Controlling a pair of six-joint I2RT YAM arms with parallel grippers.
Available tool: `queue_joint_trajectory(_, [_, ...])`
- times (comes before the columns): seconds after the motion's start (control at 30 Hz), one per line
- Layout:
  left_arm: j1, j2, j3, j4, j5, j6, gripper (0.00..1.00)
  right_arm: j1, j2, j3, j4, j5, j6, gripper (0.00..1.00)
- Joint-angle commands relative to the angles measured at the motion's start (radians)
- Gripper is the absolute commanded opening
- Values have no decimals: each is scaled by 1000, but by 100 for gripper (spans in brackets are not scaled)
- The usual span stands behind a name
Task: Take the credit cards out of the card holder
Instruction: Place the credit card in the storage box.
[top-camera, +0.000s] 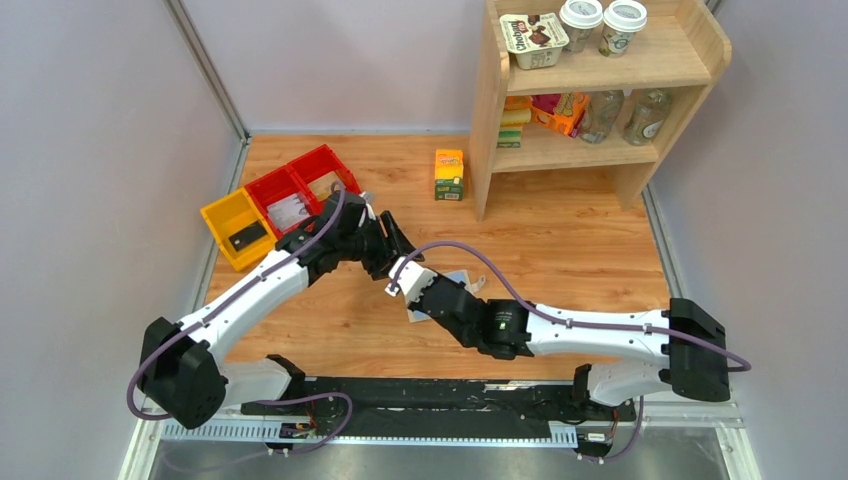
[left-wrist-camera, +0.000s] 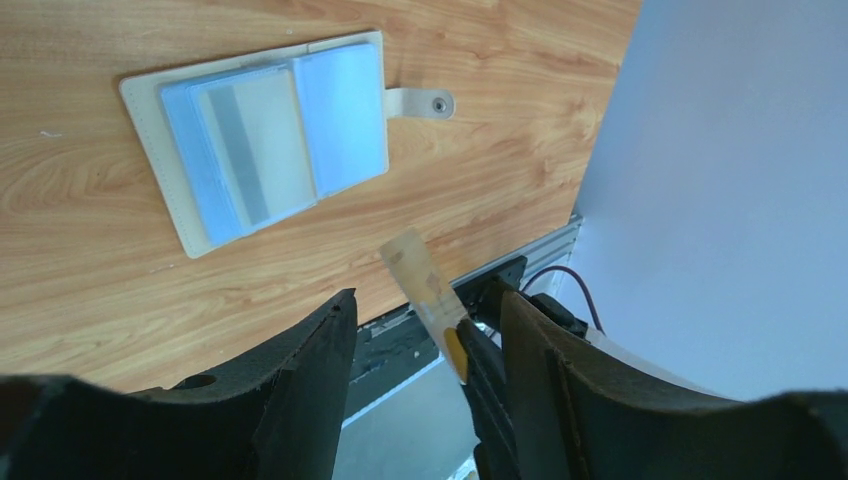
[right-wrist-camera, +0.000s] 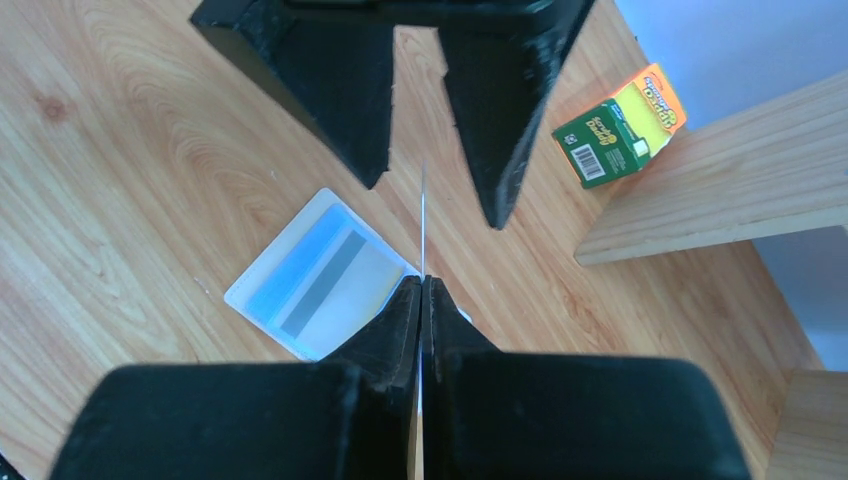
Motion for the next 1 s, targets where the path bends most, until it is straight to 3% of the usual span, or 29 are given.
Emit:
queue_joint_trajectory(0.0, [-2,-21,-24,28,18,-29,62,10,11,47,68,59,-46,0])
queue_joint_trajectory(0.2, [-2,-8,-44,49,29,-33,56,14,5,50,79,38,-49,0])
queue_joint_trajectory(0.33, [-2,-7,-49,74,23,-33,36,19,11,52,79,35,-52,0])
queue_joint_trajectory(0.4, [-2,-4,-50,84,20,-27,14,19,14,52,74,30,-47,0])
queue_joint_trajectory(0.47, [-2,-4,-53,97,20,-21,1,19,13,49,71,26,-39,0])
queue_joint_trajectory(0.57, [-2,-10,-61,110,9,-9,0,19,6,46,64,20,-9,0])
queue_joint_trajectory(0.67, [0,-27,-72,120,-29,32,0,14,-12,39,54,-6,52,10])
queue_joint_trajectory(0.8, [20,-89,-99,129,-97,103,0,-9,-41,27,22,-72,163,40])
queue_joint_trajectory(0.97, [92,-191,-170,135,-149,183,0,-90,-89,-13,-13,-195,325,64])
